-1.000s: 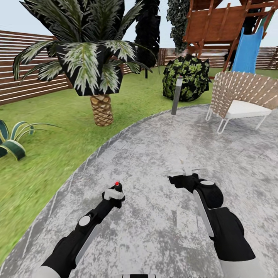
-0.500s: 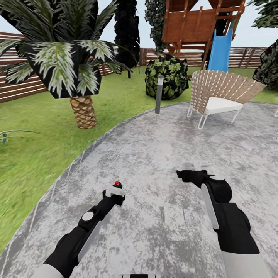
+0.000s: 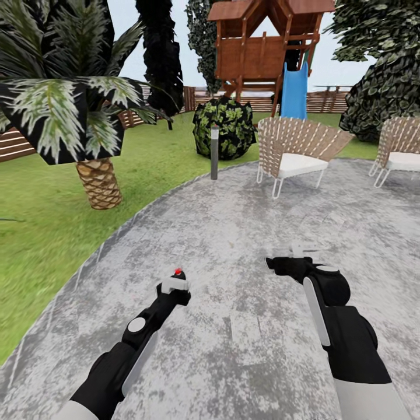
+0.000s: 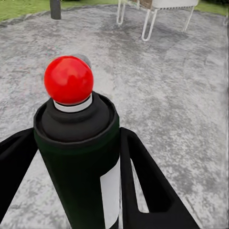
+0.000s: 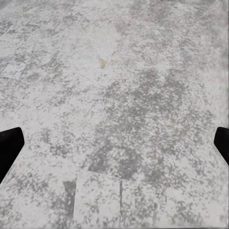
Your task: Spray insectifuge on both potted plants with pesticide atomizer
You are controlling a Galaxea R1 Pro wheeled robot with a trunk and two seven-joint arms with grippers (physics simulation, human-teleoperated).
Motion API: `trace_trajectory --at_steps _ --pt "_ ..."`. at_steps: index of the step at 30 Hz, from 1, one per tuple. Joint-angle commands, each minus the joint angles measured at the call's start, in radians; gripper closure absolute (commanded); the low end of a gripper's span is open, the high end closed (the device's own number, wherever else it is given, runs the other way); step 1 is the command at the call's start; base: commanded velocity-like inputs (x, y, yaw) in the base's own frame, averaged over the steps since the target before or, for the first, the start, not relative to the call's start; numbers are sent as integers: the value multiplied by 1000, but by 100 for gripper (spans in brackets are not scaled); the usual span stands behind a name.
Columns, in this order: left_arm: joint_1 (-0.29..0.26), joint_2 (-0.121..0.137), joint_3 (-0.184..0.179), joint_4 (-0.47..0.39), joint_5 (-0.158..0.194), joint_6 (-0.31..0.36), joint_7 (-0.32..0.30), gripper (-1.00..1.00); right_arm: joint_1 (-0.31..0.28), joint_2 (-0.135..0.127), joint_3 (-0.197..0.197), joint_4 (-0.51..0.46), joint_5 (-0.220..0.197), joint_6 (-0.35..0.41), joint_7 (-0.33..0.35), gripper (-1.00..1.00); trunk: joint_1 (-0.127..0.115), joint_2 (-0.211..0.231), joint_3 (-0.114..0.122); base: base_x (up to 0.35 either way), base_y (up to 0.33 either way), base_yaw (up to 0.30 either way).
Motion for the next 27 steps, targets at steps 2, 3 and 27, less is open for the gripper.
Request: trace_trajectory --at_steps 2,3,27 --pt "0 -2 1 2 12 6 -6 100 0 2 1 -1 1 5 0 -100 -1 0 5 0 0 -258" --pt "0 -2 1 3 12 6 -6 100 0 2 1 -1 1 5 0 -100 -2 0 8 0 0 -258" --pt "0 -17 1 23 13 45 -8 100 -1 4 1 -1 1 2 0 -100 -12 6 79 0 0 -257"
